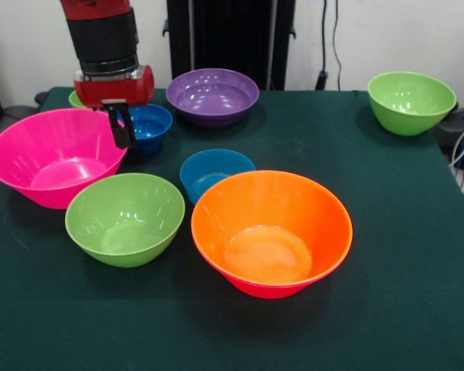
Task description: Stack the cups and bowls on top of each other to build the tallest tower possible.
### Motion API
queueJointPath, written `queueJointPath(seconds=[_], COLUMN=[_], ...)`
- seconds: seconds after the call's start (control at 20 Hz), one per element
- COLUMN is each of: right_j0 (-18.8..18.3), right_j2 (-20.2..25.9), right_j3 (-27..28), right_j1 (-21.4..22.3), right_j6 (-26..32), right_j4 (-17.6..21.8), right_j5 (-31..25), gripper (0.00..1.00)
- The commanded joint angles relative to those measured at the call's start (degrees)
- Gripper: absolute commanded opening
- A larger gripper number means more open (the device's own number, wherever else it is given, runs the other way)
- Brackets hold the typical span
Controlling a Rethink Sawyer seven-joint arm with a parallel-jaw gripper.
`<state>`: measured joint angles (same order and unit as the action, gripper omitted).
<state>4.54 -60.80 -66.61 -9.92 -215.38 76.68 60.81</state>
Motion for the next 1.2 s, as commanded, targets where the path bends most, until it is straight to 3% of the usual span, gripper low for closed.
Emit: queueJointPath(seconds=[0.05, 0.4, 0.8, 0.85, 1.0, 1.2], right_j0=[0.08, -0.24, 0.27, 0.28, -0.51, 0.76], right_j2=[8.90, 9.37, 7.36, 7.48, 8.99, 7.37], right_j3=[5.96, 6.54, 6.89, 7.03, 6.49, 5.97], right_j1=[0.62, 1.16, 2.82, 2.81, 3.82, 4.26], right_j6=[12.25, 12.37, 9.91, 10.13, 12.28, 16.90], right_j4=[-0.55, -0.74, 1.57, 1.77, 0.25, 3.33], right_j5=[-3.33, -3.39, -2.06, -2.23, -1.83, -0.89], gripper=[0.00, 0.00, 0.00, 1.00, 1.00, 1.00])
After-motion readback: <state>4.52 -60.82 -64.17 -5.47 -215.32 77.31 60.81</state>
